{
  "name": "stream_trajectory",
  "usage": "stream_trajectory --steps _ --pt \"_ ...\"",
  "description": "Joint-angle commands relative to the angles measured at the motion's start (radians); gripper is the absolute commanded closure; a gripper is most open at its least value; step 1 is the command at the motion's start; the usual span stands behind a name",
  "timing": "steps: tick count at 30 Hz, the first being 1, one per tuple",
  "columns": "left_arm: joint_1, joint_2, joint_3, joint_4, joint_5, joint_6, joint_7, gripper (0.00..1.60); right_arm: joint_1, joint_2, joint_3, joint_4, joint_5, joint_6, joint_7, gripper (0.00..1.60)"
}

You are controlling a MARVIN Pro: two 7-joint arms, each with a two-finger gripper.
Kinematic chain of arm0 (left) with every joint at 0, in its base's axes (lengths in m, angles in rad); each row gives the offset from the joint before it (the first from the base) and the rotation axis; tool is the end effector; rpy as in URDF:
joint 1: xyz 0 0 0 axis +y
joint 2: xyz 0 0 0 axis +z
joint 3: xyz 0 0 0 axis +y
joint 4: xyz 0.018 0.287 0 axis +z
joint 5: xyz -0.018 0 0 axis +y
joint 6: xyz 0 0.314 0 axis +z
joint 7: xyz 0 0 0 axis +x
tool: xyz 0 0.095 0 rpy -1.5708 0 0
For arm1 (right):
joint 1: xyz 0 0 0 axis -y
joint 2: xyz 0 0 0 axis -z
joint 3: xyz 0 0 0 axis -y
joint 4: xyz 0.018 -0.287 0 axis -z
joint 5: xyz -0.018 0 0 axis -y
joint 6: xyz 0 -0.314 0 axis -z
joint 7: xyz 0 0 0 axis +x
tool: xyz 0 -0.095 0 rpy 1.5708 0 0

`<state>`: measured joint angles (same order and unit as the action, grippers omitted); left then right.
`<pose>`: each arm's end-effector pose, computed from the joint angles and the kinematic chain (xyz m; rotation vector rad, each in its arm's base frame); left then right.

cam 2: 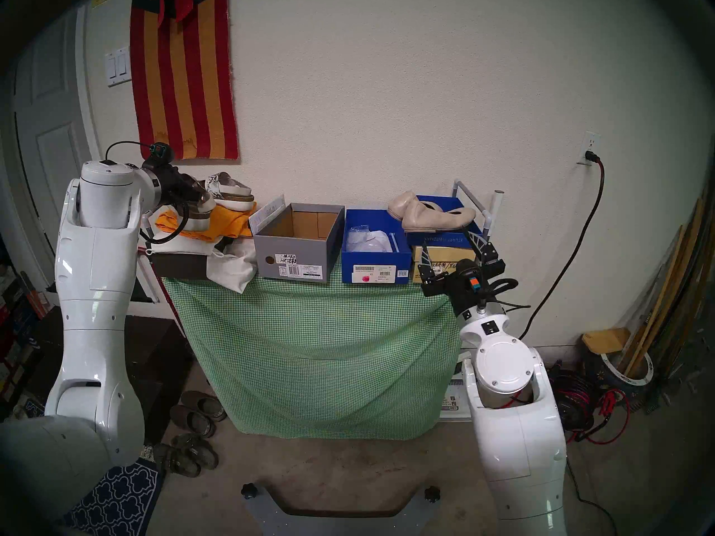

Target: Put shoes into shoe box

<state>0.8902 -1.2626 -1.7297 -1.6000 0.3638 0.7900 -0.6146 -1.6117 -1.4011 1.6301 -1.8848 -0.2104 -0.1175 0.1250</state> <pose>0.5156 0.1397 -0.0184 -2.2377 0.3898 -1.8422 0.4016 -0.0390 -0.1827 1.6188 0.5132 2.3659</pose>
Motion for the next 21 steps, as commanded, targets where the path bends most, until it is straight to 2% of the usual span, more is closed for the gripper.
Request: stream_trajectory --steps 1,11,21 --pt "-0.019 -0.023 -0.018 -0.034 -0.015 -0.040 0.021 1.60 0.000 0.002 -0.001 0.000 -0.002 0.002 0.002 0.00" --pt "-0.112 -0.031 -0.014 0.076 -0.067 -0.077 -0.019 1.60 0.000 0.002 -0.001 0.000 -0.002 0.002 0.002 0.00" --pt "-0.207 -0.036 0.060 0.199 -0.071 -0.130 -0.056 1.60 0.000 0.002 -0.001 0.000 -0.002 0.002 0.002 0.00"
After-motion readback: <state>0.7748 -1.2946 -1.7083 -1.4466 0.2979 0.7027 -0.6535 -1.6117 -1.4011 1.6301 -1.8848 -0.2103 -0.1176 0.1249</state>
